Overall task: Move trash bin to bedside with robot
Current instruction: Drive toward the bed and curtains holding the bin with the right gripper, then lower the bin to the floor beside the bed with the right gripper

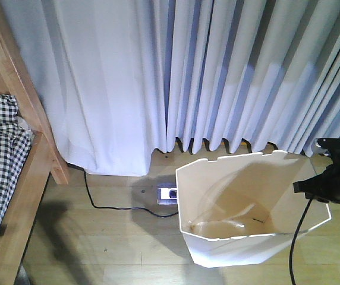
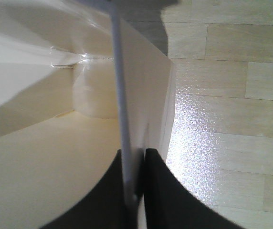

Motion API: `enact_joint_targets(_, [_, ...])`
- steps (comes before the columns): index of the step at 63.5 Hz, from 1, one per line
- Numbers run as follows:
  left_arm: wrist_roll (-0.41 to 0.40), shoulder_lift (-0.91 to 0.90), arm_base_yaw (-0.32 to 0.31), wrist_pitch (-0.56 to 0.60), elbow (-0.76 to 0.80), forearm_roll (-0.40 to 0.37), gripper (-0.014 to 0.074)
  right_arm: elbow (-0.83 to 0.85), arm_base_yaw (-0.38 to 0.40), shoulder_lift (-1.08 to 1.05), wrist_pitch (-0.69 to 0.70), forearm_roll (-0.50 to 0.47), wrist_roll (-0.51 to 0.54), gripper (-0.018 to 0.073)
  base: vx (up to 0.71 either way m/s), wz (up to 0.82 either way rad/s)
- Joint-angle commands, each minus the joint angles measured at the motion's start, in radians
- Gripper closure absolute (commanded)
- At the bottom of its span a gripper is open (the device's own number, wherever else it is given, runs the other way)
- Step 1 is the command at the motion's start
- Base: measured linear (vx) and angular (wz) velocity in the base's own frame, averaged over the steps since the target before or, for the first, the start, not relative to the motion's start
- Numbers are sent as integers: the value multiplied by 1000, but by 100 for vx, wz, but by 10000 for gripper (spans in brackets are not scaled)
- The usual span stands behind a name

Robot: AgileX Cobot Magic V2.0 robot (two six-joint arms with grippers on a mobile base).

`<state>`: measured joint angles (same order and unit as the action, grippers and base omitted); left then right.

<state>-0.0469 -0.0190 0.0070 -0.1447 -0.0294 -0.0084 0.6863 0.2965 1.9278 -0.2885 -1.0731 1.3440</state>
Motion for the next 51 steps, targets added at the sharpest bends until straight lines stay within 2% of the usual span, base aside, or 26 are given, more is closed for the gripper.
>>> enact_joint_targets(1, [-9,-10,-3,72,-28,-9,602,23,4,-64,-87,-54,-14,565,0,0])
enact_joint_targets(24, [-9,-10,-3,72,-28,-9,602,23,4,-64,-78,-61,-14,565,0,0])
enact_joint_targets(34, [-9,-10,-3,72,-28,-9,602,38,4,-34,1,-144,-14,565,0,0])
enact_joint_targets(51, [-9,-10,-3,72,-28,-9,602,221,8,166,-139,-151,-14,562,0,0])
